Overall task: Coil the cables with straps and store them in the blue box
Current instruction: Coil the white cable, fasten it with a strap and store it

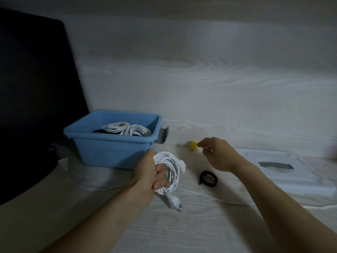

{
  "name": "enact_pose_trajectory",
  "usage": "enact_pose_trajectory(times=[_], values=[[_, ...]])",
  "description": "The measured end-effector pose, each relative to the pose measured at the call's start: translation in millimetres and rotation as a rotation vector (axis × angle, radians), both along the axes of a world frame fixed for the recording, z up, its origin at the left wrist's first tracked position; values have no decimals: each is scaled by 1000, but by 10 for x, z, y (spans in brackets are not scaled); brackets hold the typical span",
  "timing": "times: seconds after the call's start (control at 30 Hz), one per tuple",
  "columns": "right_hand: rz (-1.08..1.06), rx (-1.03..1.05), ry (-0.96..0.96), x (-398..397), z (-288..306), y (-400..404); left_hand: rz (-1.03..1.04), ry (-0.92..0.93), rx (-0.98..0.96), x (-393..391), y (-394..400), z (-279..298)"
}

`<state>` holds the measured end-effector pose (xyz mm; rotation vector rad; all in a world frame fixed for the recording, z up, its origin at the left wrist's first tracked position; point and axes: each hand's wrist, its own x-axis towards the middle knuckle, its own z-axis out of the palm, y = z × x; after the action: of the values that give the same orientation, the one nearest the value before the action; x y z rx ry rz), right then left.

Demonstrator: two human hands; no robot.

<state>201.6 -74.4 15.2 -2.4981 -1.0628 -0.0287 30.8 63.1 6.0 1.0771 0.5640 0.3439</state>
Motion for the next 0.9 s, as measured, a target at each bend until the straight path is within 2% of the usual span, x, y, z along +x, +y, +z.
enact_pose_trajectory(times=[0.1,0.27,0.37,0.43,0.7,0.8,0.9], values=[[-56,-37,8,-33,-121,22,69,-46,-104,-89,48,-166],[-108,-107,107,-115,-95,-69,14,-103,-127,-137,92,-230],[-66,-126,220,-217,-34,-205,-25,-132,-106,-149,106,-258],[-12,-144,209,-297,-60,-281,-34,-143,-104,-154,115,-278],[-86,-13,41,-514,-203,-344,-2,-146,-80,-155,91,-285],[-122,161,26,-670,-188,-333,15,-151,-59,-180,65,-286],[-119,336,98,-886,-168,-303,47,-156,-42,-202,37,-308]])
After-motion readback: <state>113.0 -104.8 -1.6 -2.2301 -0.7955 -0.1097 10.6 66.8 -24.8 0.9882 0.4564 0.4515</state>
